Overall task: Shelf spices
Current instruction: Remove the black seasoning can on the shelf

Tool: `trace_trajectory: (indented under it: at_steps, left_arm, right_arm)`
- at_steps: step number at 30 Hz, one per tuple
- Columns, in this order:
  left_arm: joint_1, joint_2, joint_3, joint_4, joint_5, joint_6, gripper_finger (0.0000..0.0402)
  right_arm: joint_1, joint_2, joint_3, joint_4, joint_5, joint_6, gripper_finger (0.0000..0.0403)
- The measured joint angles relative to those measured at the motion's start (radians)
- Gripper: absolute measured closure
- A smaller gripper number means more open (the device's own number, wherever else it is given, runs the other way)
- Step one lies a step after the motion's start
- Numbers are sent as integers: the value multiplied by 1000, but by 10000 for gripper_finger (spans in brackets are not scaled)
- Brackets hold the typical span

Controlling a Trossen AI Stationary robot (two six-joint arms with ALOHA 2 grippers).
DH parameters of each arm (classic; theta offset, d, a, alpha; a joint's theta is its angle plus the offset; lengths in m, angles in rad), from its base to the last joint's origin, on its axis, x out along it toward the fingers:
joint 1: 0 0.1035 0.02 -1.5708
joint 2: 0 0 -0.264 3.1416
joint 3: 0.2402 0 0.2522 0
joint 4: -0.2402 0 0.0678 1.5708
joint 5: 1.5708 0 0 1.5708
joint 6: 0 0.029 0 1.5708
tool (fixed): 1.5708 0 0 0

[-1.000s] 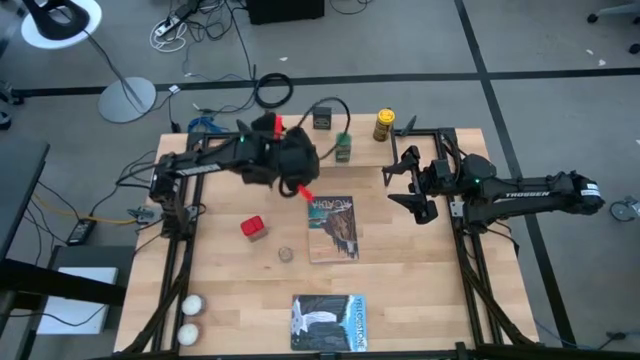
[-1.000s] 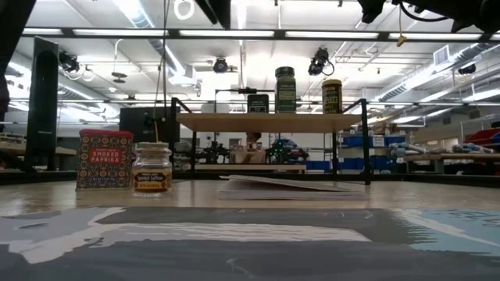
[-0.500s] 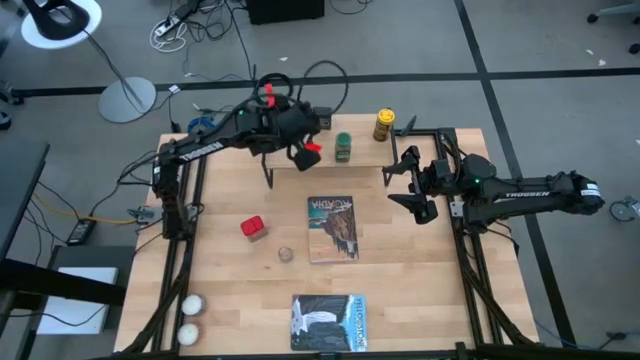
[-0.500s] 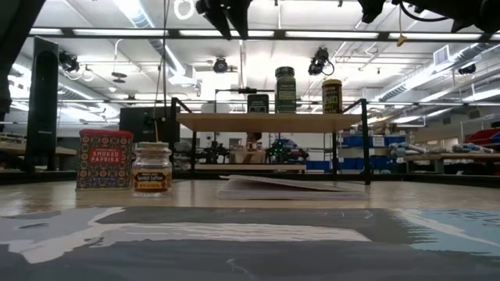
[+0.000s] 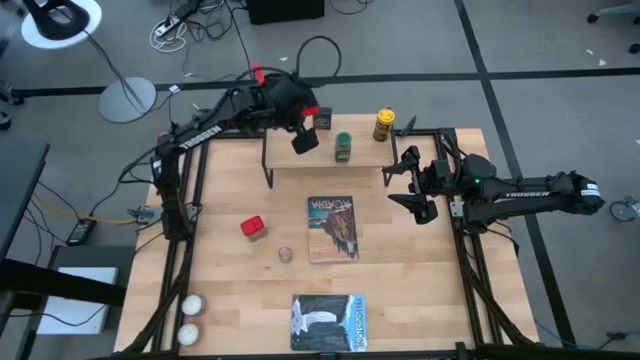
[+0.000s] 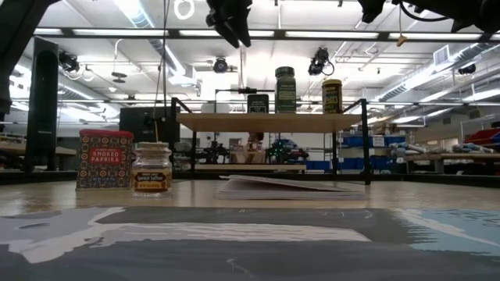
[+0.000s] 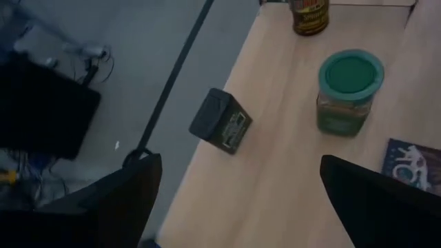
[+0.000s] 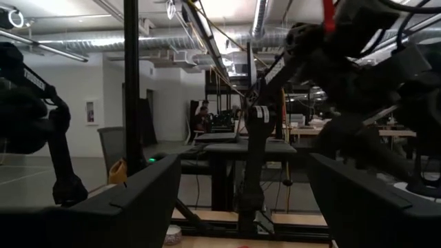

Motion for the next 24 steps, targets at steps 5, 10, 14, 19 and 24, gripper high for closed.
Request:
trace_trajectory:
  at_steps: [5,10,14,19,24]
  left_arm:
    - [56,37,0,61,91,113,2]
    - [117,99,0,90,197,132,2]
    - [146,154,-1,90,216,166,2]
    - [174,181,-1,140,232,183,2]
    - [193,181,0,210,243,217,2]
  right_arm:
    - [0,0,0,1,0,-1,87]
    - [0,0,0,1,0,0,87]
    - [0,0,0,1,0,-1,87]
    - [0,0,0,0,0,-9,87]
    - [0,0,0,0,0,-9,87]
